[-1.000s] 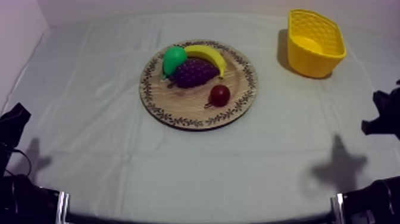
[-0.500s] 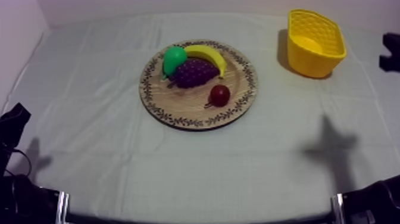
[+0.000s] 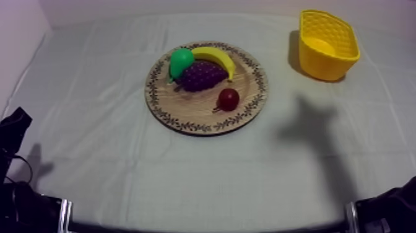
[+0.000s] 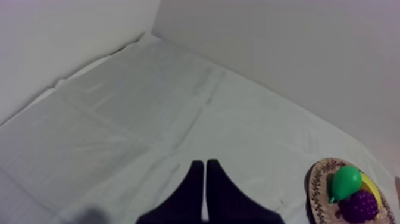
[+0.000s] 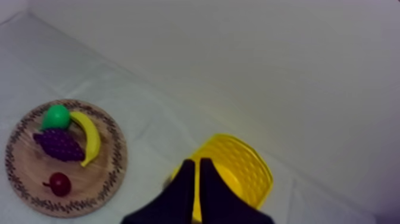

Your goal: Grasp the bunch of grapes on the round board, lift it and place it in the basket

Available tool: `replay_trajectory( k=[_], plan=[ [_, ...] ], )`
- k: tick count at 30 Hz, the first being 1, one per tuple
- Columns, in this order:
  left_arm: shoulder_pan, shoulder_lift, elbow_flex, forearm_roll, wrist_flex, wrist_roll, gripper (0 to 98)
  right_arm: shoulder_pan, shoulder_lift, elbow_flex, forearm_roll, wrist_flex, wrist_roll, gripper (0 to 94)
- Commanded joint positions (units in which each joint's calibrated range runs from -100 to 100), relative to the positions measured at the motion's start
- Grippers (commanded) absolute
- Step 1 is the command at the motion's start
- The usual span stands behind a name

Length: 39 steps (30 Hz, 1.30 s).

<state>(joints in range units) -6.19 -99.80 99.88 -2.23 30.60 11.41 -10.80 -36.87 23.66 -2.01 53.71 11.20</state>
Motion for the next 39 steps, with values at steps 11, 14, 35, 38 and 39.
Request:
replay_trajectory(
  k=[11, 14, 35, 38, 39],
  plan=[
    [0.0, 0.0, 0.0, 0.01, 0.0, 0.0, 0.1, -9.8, 16.6, -29.9, 0.4, 16.7, 0.6, 0.5],
    [0.0, 0.0, 0.0, 0.01, 0.0, 0.0, 0.1, -11.4, 21.3, -36.3, 0.6, 20.5, 0.0, 0.5],
    [0.0, 0.0, 0.0, 0.01, 0.0, 0.0, 0.1, -16.6, 47.7, -54.2, 4.2, 28.9, -3.9, 0.4],
    [0.0, 0.0, 0.0, 0.01, 0.0, 0.0, 0.1, -16.5, 49.4, -55.6, 4.3, 29.6, -3.9, 0.4],
    [0.0, 0.0, 0.0, 0.01, 0.0, 0.0, 0.1, -16.5, 49.8, -55.8, 4.3, 29.6, -3.7, 0.4]
  ],
)
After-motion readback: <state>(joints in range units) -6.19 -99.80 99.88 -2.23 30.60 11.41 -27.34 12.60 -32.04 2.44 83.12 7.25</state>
